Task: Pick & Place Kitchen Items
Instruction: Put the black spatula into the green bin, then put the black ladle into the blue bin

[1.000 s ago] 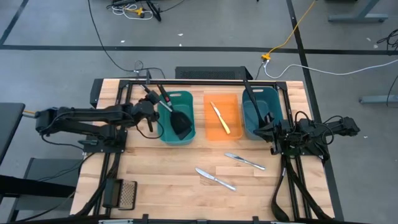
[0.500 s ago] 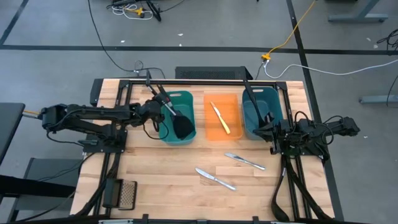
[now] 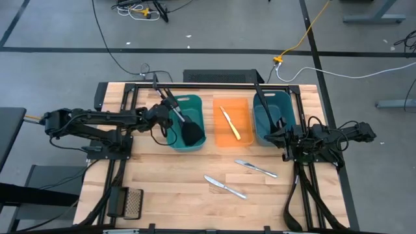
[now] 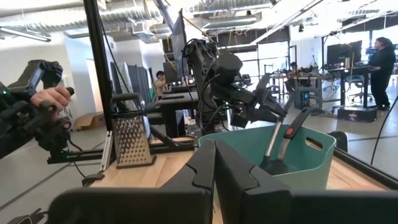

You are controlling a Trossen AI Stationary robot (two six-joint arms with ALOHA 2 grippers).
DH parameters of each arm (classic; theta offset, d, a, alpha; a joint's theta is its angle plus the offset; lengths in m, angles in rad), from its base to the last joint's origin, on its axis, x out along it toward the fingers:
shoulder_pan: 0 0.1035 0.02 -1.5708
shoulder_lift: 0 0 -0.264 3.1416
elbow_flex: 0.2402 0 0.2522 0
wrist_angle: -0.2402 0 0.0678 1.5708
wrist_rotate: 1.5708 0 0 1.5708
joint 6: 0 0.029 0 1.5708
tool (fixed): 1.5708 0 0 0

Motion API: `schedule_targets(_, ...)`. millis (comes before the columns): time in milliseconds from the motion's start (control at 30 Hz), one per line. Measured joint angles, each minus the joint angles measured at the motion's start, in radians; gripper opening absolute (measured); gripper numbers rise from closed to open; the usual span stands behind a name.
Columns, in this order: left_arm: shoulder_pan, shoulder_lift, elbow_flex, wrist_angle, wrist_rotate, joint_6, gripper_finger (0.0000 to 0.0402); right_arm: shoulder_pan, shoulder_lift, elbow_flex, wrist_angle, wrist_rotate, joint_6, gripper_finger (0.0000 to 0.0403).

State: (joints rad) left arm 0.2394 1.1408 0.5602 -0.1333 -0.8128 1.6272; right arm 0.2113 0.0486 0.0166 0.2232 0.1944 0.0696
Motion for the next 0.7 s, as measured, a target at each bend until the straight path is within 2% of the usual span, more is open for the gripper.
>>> schedule_targets(100,-0.002,-0.003,0.011,-0.010,-0.034,-0.015,0.0202,0.000,0.000,0.000,0.000,0.000,0.000,0.0013)
schedule_targets(200,-0.013,-0.006,0.057,-0.060,-0.108,-0.023,0.0218,0.000,0.000,0.000,0.000,0.000,0.000,0.0013)
schedule_targets(400,-0.066,-0.042,0.242,-0.319,-0.165,-0.144,0.0213,0.000,0.000,0.000,0.001,0.000,0.000,0.0013)
schedule_targets(500,-0.072,-0.096,0.356,-0.428,-0.174,-0.327,0.0197,0.000,0.000,0.000,0.001,0.000,0.000,0.0013)
schedule_targets(567,-0.060,-0.153,0.436,-0.542,-0.094,-0.529,0.0180,0.000,0.000,0.000,0.001,0.000,0.000,0.0013)
schedule_targets(633,-0.034,-0.225,0.505,-0.643,0.089,-0.772,0.0158,0.000,0.000,0.000,0.001,-0.001,0.000,0.0013)
schedule_targets(700,0.009,-0.301,0.536,-0.670,0.286,-1.006,0.0128,0.000,0.000,0.000,0.001,0.000,-0.001,0.0013)
